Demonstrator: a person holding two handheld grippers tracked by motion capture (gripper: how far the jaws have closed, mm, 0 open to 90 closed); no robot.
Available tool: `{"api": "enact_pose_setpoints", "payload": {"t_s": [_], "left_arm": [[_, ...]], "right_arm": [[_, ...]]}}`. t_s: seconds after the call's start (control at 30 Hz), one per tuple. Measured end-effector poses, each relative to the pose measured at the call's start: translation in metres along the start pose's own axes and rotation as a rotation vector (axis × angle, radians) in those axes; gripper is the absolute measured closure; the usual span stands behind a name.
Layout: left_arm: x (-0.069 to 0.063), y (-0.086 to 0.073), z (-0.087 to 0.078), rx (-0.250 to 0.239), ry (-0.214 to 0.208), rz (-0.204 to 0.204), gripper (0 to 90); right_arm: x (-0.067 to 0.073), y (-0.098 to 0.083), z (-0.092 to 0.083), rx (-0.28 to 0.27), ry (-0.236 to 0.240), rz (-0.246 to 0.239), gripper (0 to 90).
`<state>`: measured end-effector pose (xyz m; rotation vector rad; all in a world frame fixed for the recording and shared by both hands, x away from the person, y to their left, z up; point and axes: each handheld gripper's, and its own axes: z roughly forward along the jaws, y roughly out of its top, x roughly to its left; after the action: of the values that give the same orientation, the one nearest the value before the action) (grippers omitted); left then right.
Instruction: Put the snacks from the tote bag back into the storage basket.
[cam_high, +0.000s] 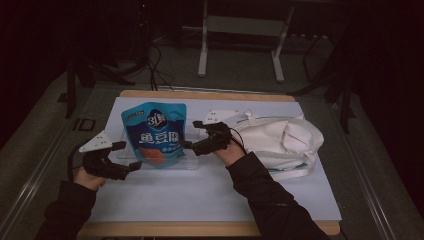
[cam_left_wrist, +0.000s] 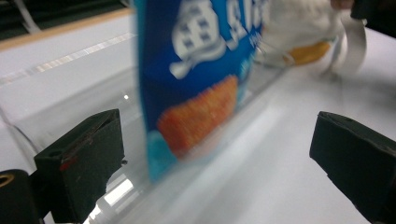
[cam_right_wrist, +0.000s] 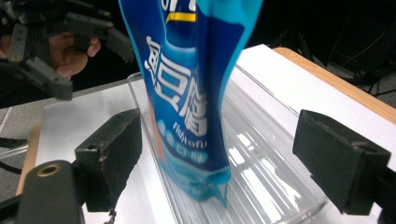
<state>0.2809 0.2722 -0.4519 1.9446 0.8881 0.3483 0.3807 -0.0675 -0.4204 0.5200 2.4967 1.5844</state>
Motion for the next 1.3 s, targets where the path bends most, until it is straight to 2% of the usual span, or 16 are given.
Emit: {"api": "enact_pose_setpoints", "payload": {"t_s": [0.1, 0.27, 0.43, 0.53, 0.7, 0.73, 0.77, 0.97, 1.03, 1.3], "left_arm": [[-0.006, -0.004, -0.002, -0.003, 0.011, 0.000, 3.1], [-0.021, -0.009, -0.007, -0.018, 0.005, 0.015, 3.1], [-0.041, -0.006, -0.009, -0.034, -0.036, 0.035, 3.1], [-0.053, -0.001, -0.009, -0.043, -0.056, 0.067, 3.1], [-0.071, 0.009, -0.005, -0.069, -0.097, 0.100, 3.1], [-0.071, 0.009, -0.005, -0.069, -0.097, 0.100, 3.1], [-0.078, 0.012, -0.003, -0.078, -0.108, 0.120, 3.1], [-0.095, 0.022, 0.005, -0.082, -0.163, 0.159, 3.1], [-0.098, 0.025, 0.009, -0.079, -0.190, 0.165, 3.2], [-0.112, 0.033, 0.032, -0.049, -0.247, 0.206, 3.1]], "right_arm": [[0.000, -0.006, -0.006, 0.005, -0.007, -0.002, 15.4], [0.000, -0.013, -0.018, 0.001, -0.012, 0.009, 15.4], [0.003, -0.020, -0.033, 0.003, -0.019, 0.004, 15.6], [0.004, -0.023, -0.042, 0.004, -0.015, 0.009, 15.7], [0.010, -0.031, -0.061, -0.002, -0.035, -0.005, 15.7], [0.011, -0.032, -0.065, -0.005, -0.040, -0.005, 15.7], [0.012, -0.034, -0.069, -0.010, -0.044, -0.004, 15.7], [0.016, -0.043, -0.092, -0.025, -0.066, 0.009, 15.6], [0.017, -0.046, -0.098, -0.030, -0.065, 0.013, 15.6], [0.020, -0.063, -0.119, -0.032, -0.092, 0.018, 15.6]]}}
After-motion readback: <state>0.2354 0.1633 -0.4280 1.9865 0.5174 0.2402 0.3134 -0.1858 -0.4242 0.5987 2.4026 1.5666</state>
